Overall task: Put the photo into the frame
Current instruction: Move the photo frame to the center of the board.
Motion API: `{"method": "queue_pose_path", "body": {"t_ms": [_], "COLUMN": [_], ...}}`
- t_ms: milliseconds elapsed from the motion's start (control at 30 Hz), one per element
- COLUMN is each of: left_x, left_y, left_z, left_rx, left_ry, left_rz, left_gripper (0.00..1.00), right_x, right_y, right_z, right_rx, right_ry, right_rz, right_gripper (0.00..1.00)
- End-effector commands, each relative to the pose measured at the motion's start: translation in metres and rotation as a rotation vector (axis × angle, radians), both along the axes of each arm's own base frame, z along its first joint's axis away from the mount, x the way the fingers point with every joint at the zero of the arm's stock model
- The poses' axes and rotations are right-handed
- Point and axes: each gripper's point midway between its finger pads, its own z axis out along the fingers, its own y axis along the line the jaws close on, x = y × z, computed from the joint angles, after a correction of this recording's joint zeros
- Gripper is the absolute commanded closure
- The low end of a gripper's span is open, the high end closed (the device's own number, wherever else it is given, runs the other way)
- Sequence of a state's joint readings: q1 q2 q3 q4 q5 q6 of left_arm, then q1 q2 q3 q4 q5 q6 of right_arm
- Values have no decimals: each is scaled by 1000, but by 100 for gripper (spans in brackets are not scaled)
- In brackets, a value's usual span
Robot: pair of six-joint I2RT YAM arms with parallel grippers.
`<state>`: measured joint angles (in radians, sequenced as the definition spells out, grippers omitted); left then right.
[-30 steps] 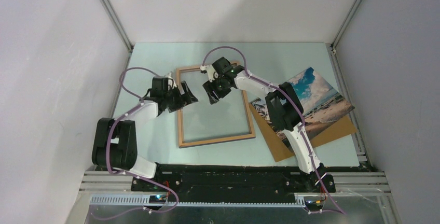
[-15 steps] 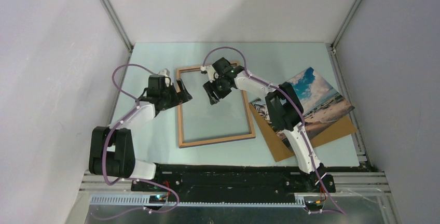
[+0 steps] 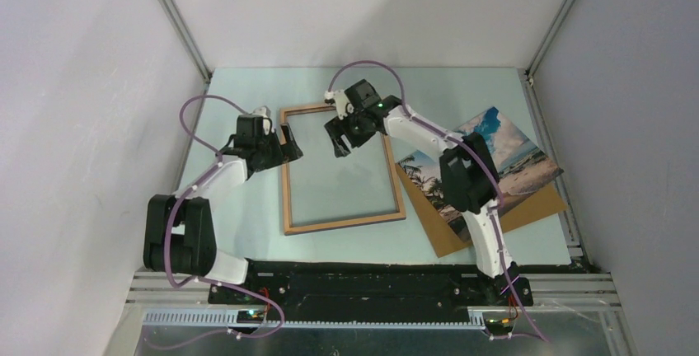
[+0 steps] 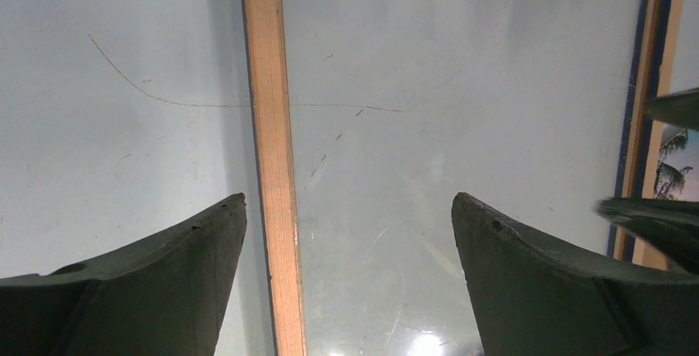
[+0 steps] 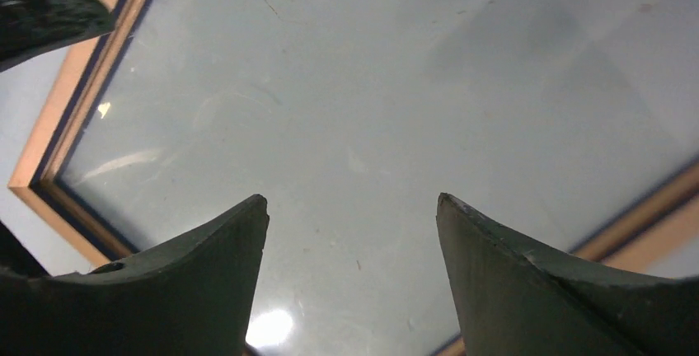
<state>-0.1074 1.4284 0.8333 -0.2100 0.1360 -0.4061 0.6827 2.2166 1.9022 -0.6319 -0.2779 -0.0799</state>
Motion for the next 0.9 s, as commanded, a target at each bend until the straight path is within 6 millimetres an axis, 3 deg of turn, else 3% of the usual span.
{"method": "queue_pose_path", "body": {"t_ms": [0, 133, 167, 200, 233, 267, 500, 667, 867], "left_x": [12, 14, 15, 16, 16, 14, 13, 13, 12], "left_y": [7, 6, 6, 6, 6, 6, 13, 15, 17], "left_z": [8, 8, 8, 9, 7, 6, -1, -8, -17], "left_rx": [39, 50, 52, 56, 57, 62, 121, 135, 145], "left_ry": [-26, -19, -18, -17, -11, -3, 24, 46, 74], "left_rz": [-18, -36, -40, -47, -52, -59, -82, -82, -81], "left_gripper": [2, 3, 3, 3, 3, 3, 2, 2, 2], "right_x": [8, 11, 6, 7, 0, -2, -48, -84, -114], "right_y": [-24, -60, -68, -77, -85, -93, -135, -147, -145], "right_z": [58, 55, 44, 49, 37, 41, 7, -17, -33], "right_rx": [46, 31, 16, 23, 7, 10, -31, -43, -23], "right_ry": [-113, -92, -71, -79, -57, -64, 31, 116, 193], "right_rz": [-39, -85, -91, -101, -103, -107, -83, -41, 15], "right_gripper": [19, 14, 13, 13, 12, 12, 12, 13, 14]}}
